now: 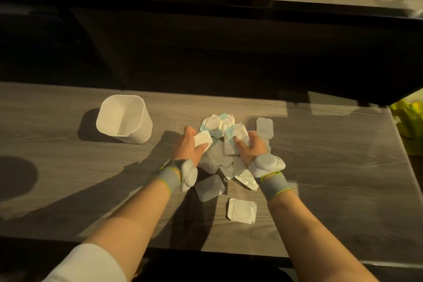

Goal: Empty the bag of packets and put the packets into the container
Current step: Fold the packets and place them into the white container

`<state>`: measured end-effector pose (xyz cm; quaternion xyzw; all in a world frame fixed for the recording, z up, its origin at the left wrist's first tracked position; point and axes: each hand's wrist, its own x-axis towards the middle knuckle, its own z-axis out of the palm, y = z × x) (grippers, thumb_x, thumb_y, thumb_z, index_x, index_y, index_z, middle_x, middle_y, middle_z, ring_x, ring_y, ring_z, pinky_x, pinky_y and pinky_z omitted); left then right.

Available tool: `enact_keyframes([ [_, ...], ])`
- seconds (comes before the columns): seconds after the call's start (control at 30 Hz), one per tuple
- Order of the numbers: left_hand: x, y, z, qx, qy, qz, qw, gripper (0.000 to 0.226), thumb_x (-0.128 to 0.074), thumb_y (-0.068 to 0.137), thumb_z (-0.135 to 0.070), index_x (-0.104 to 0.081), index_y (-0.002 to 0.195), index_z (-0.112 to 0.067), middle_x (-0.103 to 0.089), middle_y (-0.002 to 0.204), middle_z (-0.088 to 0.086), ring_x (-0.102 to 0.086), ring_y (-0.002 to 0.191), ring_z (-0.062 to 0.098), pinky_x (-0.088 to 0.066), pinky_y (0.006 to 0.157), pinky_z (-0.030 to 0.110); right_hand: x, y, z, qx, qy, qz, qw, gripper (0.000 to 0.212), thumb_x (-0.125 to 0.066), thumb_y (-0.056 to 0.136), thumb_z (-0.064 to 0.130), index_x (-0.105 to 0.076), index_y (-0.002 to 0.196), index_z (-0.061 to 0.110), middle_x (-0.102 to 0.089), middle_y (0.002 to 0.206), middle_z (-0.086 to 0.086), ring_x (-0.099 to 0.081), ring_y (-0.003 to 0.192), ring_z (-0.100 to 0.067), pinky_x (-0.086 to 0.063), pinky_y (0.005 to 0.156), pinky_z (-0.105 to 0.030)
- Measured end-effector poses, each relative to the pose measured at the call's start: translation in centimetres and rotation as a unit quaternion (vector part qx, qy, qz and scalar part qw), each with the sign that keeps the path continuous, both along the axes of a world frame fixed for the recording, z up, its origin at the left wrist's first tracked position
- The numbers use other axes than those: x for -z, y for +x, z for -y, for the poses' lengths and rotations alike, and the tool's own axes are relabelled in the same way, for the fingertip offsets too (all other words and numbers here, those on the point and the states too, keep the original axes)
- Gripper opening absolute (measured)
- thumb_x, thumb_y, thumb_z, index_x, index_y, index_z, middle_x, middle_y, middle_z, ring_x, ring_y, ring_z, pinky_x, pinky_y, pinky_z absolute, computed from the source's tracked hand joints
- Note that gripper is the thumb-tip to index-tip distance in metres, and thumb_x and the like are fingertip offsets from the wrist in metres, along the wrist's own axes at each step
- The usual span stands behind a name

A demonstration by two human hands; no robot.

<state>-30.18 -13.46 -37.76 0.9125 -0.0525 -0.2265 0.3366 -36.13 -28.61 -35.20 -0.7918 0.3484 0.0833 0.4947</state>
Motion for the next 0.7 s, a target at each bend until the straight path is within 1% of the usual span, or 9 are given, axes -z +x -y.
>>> enact_keyframes([
  [0.1, -0.5, -0.1, -0.3, -0.051, -0.08, -0.006, 0.995, 0.033, -0.058, 0.088, -0.016, -0.037, 0.111, -0.004, -0.047, 0.103, 0.009, -0.046, 0.091, 0.021, -0.036, 0.076, 0.028, -0.1, 0.2, -1.1, -0.025, 0.021, 0.017, 0.999, 0.039, -0.052, 0.093, 0.025, -0.051, 0.118, -0.004, -0.06, 0.106, -0.02, -0.057, 0.097, -0.032, -0.042, 0.077, -0.028],
  [0.17, -0.8, -0.2, -0.6, -0.099, -0.144, -0.039, 0.984, 0.042, -0.057, 0.089, -0.017, -0.039, 0.123, 0.001, -0.051, 0.11, 0.01, -0.051, 0.101, 0.023, -0.04, 0.085, 0.029, -0.3, 0.6, -2.0, -0.028, 0.045, 0.025, 0.998, 0.045, -0.052, 0.093, 0.029, -0.045, 0.127, 0.0, -0.057, 0.116, -0.016, -0.054, 0.109, -0.029, -0.042, 0.09, -0.033],
  [0.27, -0.9, -0.6, -0.7, -0.181, -0.237, -0.11, 0.948, 0.036, -0.052, 0.092, -0.02, -0.05, 0.123, -0.002, -0.06, 0.118, 0.015, -0.055, 0.116, 0.032, -0.043, 0.101, 0.041, -0.9, 1.1, -4.2, -0.03, 0.074, 0.039, 0.996, 0.043, -0.051, 0.094, 0.025, -0.038, 0.129, 0.003, -0.05, 0.104, -0.008, -0.049, 0.096, -0.019, -0.036, 0.079, -0.024],
  [0.33, -1.8, -1.1, -0.4, -0.287, -0.31, -0.198, 0.885, 0.036, -0.049, 0.093, -0.03, -0.056, 0.121, -0.009, -0.064, 0.113, 0.012, -0.059, 0.11, 0.03, -0.049, 0.093, 0.039, -0.8, 1.2, -5.5, -0.034, 0.086, 0.051, 0.994, 0.046, -0.05, 0.094, 0.023, -0.034, 0.133, 0.006, -0.055, 0.109, -0.016, -0.053, 0.099, -0.022, -0.043, 0.079, -0.028],
  [0.4, -2.8, -1.4, -0.2, -0.316, -0.361, -0.319, 0.817, 0.048, -0.041, 0.092, -0.049, -0.058, 0.12, -0.015, -0.065, 0.104, 0.009, -0.062, 0.099, 0.026, -0.049, 0.081, 0.034, -0.8, 1.0, -6.6, -0.06, 0.09, 0.044, 0.993, 0.054, -0.048, 0.095, 0.023, -0.026, 0.142, 0.011, -0.05, 0.132, -0.021, -0.05, 0.121, -0.03, -0.042, 0.093, -0.029],
  [0.47, -3.2, -1.3, -0.6, -0.294, -0.419, -0.4, 0.761, 0.056, -0.031, 0.092, -0.054, -0.051, 0.126, -0.015, -0.062, 0.112, 0.009, -0.056, 0.112, 0.026, -0.044, 0.091, 0.034, -0.6, 0.8, -7.6, -0.092, 0.087, 0.03, 0.991, 0.056, -0.046, 0.096, 0.026, -0.024, 0.145, 0.012, -0.047, 0.138, -0.018, -0.045, 0.129, -0.031, -0.039, 0.097, -0.024],
  [0.53, -3.5, -1.3, -1.6, -0.273, -0.455, -0.44, 0.725, 0.048, -0.034, 0.093, -0.05, -0.052, 0.123, -0.017, -0.06, 0.113, 0.006, -0.052, 0.117, 0.024, -0.041, 0.098, 0.033, 0.0, 0.7, -8.2, -0.124, 0.065, 0.042, 0.989, 0.059, -0.048, 0.094, 0.031, -0.026, 0.145, 0.012, -0.037, 0.148, -0.014, -0.034, 0.138, -0.029, -0.03, 0.114, -0.034],
  [0.63, -2.7, -1.1, -2.8, -0.236, -0.474, -0.396, 0.75, 0.031, -0.046, 0.094, -0.029, -0.053, 0.123, -0.018, -0.062, 0.104, 0.004, -0.063, 0.091, 0.019, -0.056, 0.074, 0.03, 0.4, 0.5, -7.9, -0.218, 0.039, 0.039, 0.974, 0.051, -0.042, 0.097, 0.021, -0.026, 0.145, 0.013, -0.014, 0.157, -0.011, -0.007, 0.148, -0.025, -0.011, 0.119, -0.035],
  [0.7, -2.4, -0.6, -4.0, -0.244, -0.501, -0.375, 0.741, 0.03, -0.048, 0.094, -0.02, -0.052, 0.123, -0.014, -0.062, 0.103, 0.008, -0.063, 0.086, 0.021, -0.059, 0.066, 0.032, 0.2, 0.8, -7.0, -0.192, 0.053, 0.056, 0.978, 0.043, -0.038, 0.098, 0.012, -0.036, 0.141, 0.01, -0.025, 0.154, -0.013, -0.019, 0.145, -0.026, -0.018, 0.115, -0.03],
])
